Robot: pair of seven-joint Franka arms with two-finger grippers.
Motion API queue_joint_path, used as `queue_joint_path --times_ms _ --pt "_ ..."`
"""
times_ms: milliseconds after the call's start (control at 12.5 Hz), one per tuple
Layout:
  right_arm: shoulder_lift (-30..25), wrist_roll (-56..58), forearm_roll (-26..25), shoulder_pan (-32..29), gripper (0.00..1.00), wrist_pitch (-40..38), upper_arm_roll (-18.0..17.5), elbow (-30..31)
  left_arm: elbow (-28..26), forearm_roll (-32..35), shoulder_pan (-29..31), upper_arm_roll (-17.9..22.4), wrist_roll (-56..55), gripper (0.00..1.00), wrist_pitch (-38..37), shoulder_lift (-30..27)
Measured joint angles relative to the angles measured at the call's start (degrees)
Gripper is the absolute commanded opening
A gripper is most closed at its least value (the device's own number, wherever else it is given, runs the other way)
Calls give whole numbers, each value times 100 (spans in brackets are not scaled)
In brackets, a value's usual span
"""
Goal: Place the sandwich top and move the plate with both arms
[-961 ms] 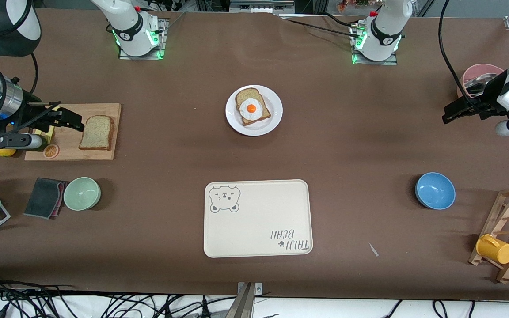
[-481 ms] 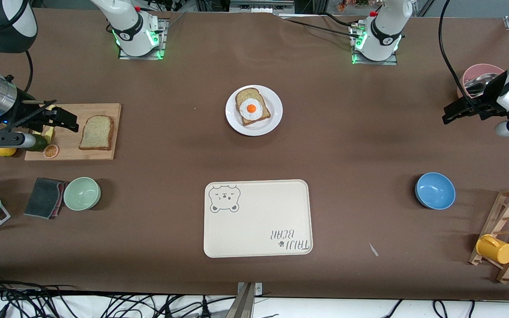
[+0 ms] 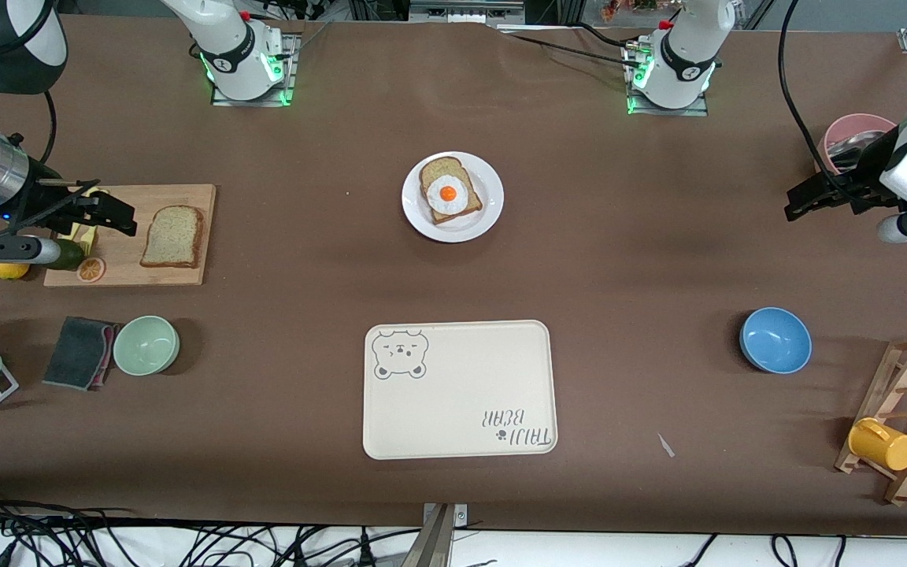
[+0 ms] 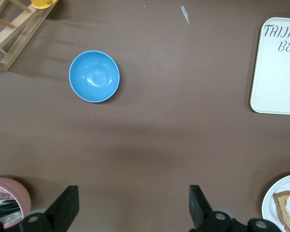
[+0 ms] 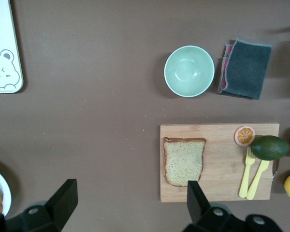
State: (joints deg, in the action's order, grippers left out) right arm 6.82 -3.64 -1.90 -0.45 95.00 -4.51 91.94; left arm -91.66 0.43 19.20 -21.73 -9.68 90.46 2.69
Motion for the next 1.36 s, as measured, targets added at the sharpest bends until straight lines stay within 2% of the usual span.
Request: queue_joint_path --times_ms 801,1041,1362 --pt "-12 -64 -14 153 99 -152 30 -9 10 0 -1 -75 -16 100 -9 -26" --pt "-9 -66 -13 152 99 -153 32 -9 -10 0 21 -91 -28 100 -72 -219" --pt "-7 -66 -15 153 99 -152 32 -9 -331 0 139 -82 -26 100 -66 -531"
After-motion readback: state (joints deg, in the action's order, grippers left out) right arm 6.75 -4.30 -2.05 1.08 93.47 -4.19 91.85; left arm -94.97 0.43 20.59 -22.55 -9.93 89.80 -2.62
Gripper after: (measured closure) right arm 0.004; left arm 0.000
